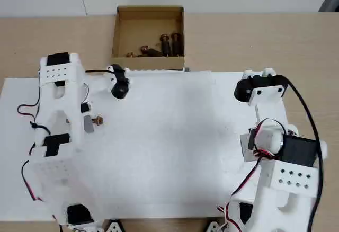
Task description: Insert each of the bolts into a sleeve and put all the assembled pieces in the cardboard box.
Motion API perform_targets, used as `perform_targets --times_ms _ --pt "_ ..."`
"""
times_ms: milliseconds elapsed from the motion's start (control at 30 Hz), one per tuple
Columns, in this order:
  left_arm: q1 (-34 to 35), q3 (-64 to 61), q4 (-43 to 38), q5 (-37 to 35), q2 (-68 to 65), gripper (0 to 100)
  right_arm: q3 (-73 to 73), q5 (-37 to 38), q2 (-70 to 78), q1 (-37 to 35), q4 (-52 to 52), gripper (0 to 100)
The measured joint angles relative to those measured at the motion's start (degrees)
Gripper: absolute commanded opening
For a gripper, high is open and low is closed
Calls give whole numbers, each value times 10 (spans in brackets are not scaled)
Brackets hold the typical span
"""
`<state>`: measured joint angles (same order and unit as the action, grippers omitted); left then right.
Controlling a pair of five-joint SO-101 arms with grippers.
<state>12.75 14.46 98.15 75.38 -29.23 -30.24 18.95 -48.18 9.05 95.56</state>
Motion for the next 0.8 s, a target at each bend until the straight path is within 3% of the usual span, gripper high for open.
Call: perform_targets --times_ms 300,467,667,800 --pt "-33 7 3 0 -20 57 0 0 0 0 0 3" --pt "-33 13 6 0 -33 59 0 0 0 0 0 3" --pt "-28 15 4 0 -33 154 0 0 0 0 0 3" --pt "-18 14 1 0 -33 164 0 0 0 0 0 3"
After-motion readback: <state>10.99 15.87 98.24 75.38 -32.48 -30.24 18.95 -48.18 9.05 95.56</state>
